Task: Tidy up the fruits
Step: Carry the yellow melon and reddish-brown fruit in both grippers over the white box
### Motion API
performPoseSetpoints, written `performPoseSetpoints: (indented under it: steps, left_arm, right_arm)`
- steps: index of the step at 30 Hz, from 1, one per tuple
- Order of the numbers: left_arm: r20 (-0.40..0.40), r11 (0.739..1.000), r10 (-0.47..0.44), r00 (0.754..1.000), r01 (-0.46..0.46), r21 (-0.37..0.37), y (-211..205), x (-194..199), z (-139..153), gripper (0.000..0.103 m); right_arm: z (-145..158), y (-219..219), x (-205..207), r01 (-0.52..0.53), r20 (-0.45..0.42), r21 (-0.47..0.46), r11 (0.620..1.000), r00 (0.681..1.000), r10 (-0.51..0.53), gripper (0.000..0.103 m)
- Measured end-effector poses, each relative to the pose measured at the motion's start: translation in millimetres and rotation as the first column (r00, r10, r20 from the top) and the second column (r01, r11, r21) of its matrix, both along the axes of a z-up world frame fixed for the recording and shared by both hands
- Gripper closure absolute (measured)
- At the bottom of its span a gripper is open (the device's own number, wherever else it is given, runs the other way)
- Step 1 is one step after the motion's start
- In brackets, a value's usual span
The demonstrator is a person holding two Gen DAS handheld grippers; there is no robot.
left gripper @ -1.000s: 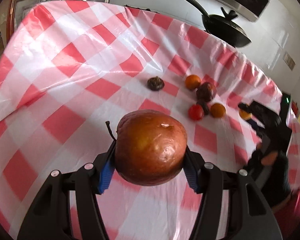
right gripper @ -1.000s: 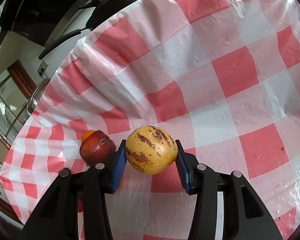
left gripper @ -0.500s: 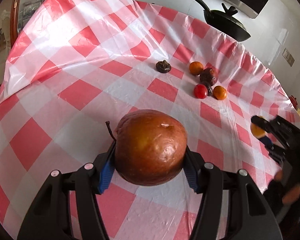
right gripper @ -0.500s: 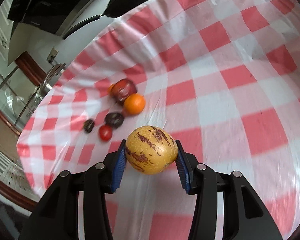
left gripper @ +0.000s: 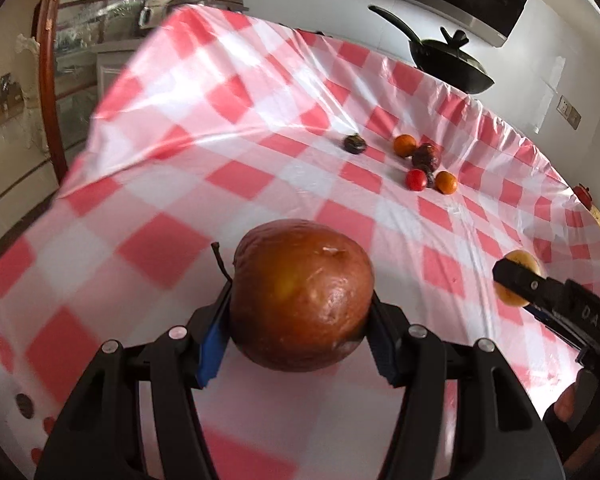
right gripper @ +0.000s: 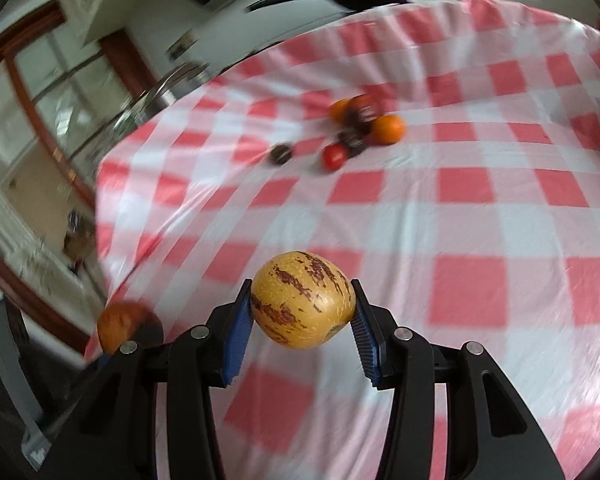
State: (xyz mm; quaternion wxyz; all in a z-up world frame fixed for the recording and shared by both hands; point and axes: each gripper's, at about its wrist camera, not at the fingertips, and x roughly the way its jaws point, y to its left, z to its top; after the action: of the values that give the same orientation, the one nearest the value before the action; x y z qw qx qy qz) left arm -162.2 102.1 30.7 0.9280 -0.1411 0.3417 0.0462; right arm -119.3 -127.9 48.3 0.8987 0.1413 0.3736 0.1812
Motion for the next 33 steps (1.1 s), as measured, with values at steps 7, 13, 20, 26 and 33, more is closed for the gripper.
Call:
performPoseSetpoints:
  steps: [7,13,20,26,33]
  left_arm:
    - [0.028,0.998,0.050,0.998,-0.051,0.037,44.2,-47.4,2.2,0.043]
    - [0.041,0.994,0.096,0.994,-0.099,0.055,77.1,-83.0,-2.5,0.043]
    - [0.058,0.984,0.164,0.985,-0.167,0.059,109.3,-128.6,-9.5,0.043]
    - [0.074,0.965,0.240,0.968,-0.246,0.086,135.9,-172.9,-16.0,0.043]
    - [0.027,0.934,0.349,0.937,-0.350,0.076,171.2,-204.6,-39.6,0.043]
  right_arm:
    - [1.5,68.2,-46.2,-0.181,0.024,-0.111,0.977,0.983,0.185,0.057]
    - [-2.9,109.6,-68.0,-0.286,0.019,-0.164,0.944,0.956,0.293,0.057]
    - [-6.1,153.8,-97.7,-0.417,0.025,-0.212,0.884,0.902,0.431,0.057]
    - [-8.7,198.3,-135.2,-0.556,0.036,-0.269,0.787,0.810,0.585,0.057]
    - [-34.3,256.0,-190.1,-0.718,-0.016,-0.375,0.586,0.637,0.771,0.057]
